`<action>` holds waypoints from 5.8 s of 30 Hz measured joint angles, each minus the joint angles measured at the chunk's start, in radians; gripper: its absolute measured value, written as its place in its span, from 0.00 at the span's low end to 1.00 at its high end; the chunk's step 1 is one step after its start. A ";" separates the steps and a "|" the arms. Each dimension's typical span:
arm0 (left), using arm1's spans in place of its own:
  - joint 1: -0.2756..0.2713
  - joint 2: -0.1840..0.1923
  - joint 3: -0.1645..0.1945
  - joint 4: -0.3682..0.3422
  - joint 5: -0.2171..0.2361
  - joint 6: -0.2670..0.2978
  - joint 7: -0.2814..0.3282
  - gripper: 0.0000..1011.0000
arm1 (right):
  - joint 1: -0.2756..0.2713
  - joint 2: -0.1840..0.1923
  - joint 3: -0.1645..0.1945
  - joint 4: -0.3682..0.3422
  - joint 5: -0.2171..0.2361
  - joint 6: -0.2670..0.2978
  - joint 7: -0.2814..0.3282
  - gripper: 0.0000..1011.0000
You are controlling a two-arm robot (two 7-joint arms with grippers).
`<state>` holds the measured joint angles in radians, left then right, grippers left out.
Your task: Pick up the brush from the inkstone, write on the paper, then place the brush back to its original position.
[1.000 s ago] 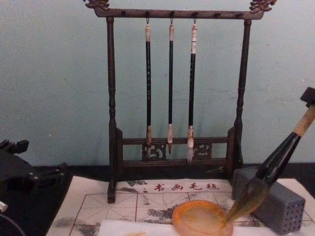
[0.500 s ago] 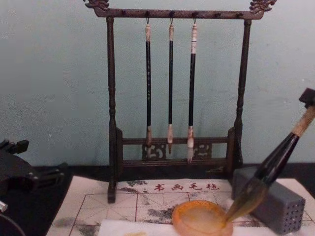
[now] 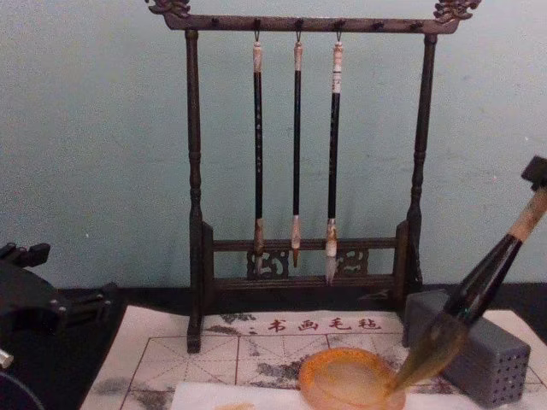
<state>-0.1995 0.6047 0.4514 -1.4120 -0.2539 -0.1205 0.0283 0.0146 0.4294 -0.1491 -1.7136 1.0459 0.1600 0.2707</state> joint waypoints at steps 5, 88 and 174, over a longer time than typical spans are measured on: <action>0.000 0.000 0.000 0.000 0.000 0.000 0.000 0.99 | -0.002 0.004 -0.006 0.003 0.018 -0.007 -0.001 0.20; 0.000 0.000 0.000 0.000 0.000 0.000 0.000 0.99 | 0.260 -0.173 -0.149 0.411 0.111 -0.121 -0.201 0.20; 0.000 0.000 0.000 0.000 0.000 0.000 0.000 0.99 | -0.025 0.173 -0.250 0.028 -0.376 -0.201 -0.191 0.99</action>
<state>-0.1995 0.6047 0.4514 -1.4120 -0.2539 -0.1205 0.0283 -0.0107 0.6021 -0.3993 -1.6857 0.6699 -0.0408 0.0798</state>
